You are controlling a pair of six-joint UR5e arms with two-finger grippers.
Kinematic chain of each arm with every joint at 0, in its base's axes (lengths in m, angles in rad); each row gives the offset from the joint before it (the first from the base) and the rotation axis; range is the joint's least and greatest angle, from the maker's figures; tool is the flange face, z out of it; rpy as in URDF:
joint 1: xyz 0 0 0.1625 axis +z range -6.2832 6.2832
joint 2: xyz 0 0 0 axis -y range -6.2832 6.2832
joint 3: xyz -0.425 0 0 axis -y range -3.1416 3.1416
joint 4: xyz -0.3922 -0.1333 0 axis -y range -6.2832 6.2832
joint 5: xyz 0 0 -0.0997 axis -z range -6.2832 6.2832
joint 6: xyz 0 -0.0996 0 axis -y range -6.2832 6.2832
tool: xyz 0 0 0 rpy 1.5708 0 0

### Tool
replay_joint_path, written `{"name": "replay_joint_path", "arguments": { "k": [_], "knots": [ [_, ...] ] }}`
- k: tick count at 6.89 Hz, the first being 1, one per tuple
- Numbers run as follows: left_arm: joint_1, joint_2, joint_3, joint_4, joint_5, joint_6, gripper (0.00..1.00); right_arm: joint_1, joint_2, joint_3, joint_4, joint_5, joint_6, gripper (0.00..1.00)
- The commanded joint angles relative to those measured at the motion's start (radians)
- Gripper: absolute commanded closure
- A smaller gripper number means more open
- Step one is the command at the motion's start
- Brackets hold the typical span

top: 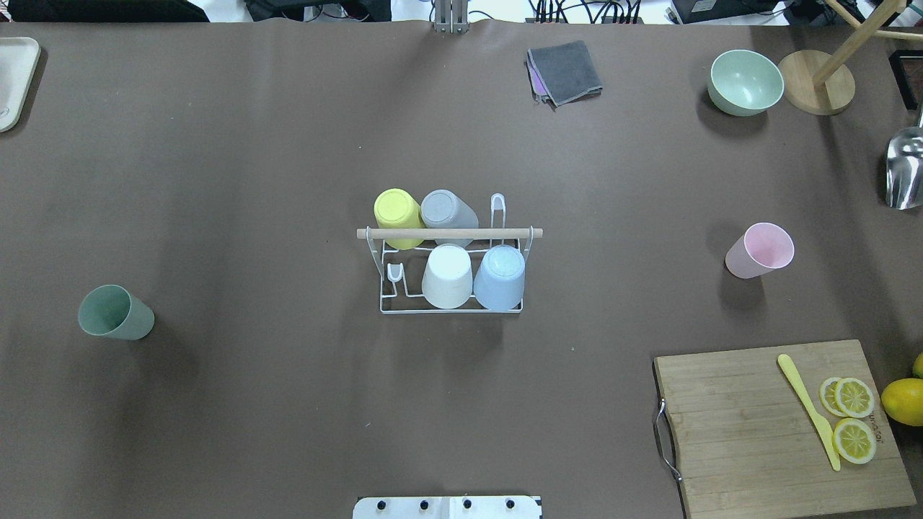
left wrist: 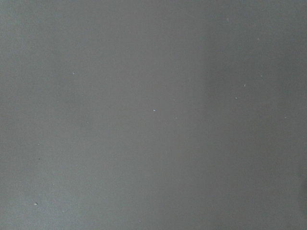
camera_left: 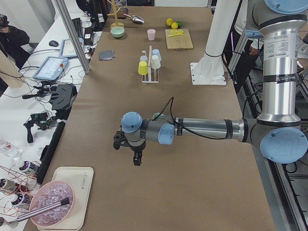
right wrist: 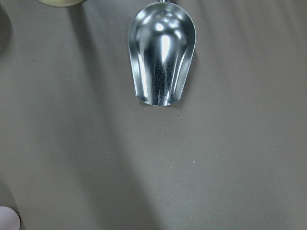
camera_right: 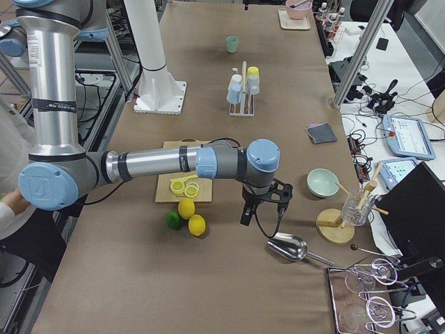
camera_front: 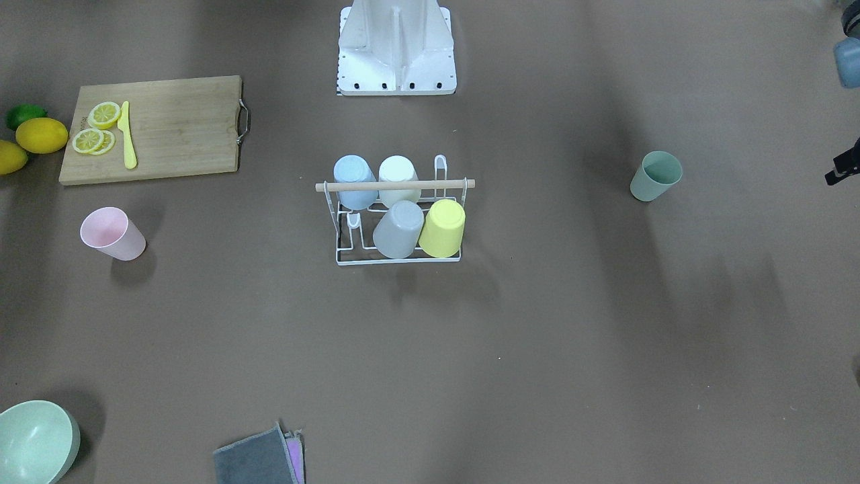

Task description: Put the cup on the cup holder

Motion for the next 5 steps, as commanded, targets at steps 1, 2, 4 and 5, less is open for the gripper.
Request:
{"name": "replay_joint_path", "arguments": {
  "k": [1,2,4,5],
  "knots": [
    [-0.037,0.012,-0.041,0.009,0.003,0.002,0.02,-0.001,0.006,0.005,0.0,-0.007,0.001,0.01],
    [-0.057,0.032,-0.041,0.009,0.003,0.009,0.02,-0.009,0.017,0.004,0.0,-0.002,0.002,0.01],
    [-0.11,0.03,-0.04,0.011,0.009,0.01,0.02,-0.102,0.076,-0.01,-0.003,0.005,0.036,0.02],
    [-0.152,0.026,-0.04,0.012,0.01,0.008,0.02,-0.163,0.13,-0.018,-0.044,0.004,0.051,0.03]
  ]
}}
